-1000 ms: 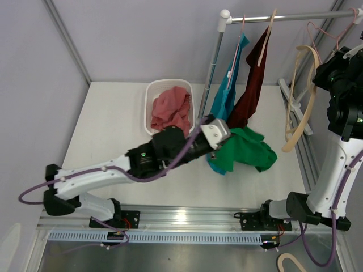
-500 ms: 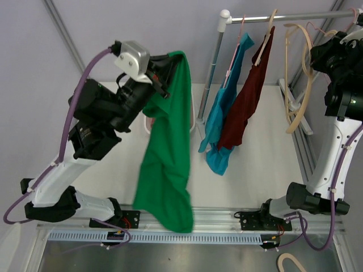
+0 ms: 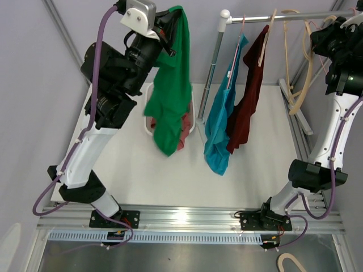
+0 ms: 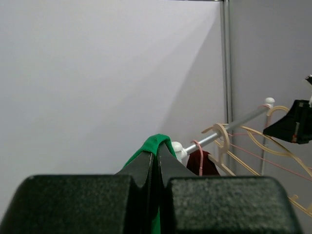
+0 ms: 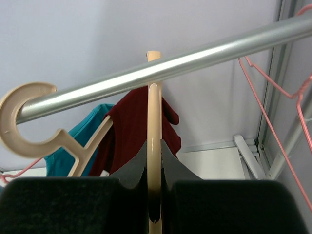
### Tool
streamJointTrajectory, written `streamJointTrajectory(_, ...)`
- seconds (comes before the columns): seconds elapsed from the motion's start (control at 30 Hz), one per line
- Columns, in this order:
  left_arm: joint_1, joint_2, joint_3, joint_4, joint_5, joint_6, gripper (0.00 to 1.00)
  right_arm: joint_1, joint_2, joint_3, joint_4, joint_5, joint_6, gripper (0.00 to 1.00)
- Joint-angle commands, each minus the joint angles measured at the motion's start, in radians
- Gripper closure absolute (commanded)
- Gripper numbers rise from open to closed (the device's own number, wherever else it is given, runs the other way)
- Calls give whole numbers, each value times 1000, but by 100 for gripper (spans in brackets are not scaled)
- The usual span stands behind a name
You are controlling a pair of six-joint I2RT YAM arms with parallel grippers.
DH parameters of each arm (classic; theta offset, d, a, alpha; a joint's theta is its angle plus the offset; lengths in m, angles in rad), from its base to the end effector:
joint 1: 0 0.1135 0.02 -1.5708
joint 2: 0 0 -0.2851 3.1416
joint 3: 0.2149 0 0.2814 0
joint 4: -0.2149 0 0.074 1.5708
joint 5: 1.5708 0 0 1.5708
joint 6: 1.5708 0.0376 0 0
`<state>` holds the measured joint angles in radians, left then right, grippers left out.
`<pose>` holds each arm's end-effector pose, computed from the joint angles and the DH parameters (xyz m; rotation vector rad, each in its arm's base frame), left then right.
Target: Remove the t-shirt from the hanger
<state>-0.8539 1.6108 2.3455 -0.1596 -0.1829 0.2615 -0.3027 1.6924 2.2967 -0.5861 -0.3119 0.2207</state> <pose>0.1946 -0.2128 0.6876 0.3868 0.9395 -0.4502 0.3437 -0.0953 0.6041 0.1599 1.5479 0.1772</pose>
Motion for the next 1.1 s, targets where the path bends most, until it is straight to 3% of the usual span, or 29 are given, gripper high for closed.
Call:
streamJointTrajectory(0.0, 58, -2, 51, 126, 79, -13, 99, -7, 38, 82, 95, -33, 22, 100)
streamJointTrajectory(0.2, 160, 31, 69, 247, 120, -13, 99, 7, 76, 113, 155, -32, 29, 100)
streamJointTrajectory(0.37, 298, 64, 49, 258, 166, -145, 99, 20, 124, 118, 232, -12, 23, 100)
streamJointTrajectory(0.6, 348, 84, -113, 341, 123, -114, 99, 53, 194, 152, 256, 28, -14, 100)
streamJointTrajectory(1.07, 441, 188, -187, 381, 146, -206, 99, 82, 297, 208, 290, 60, -30, 100)
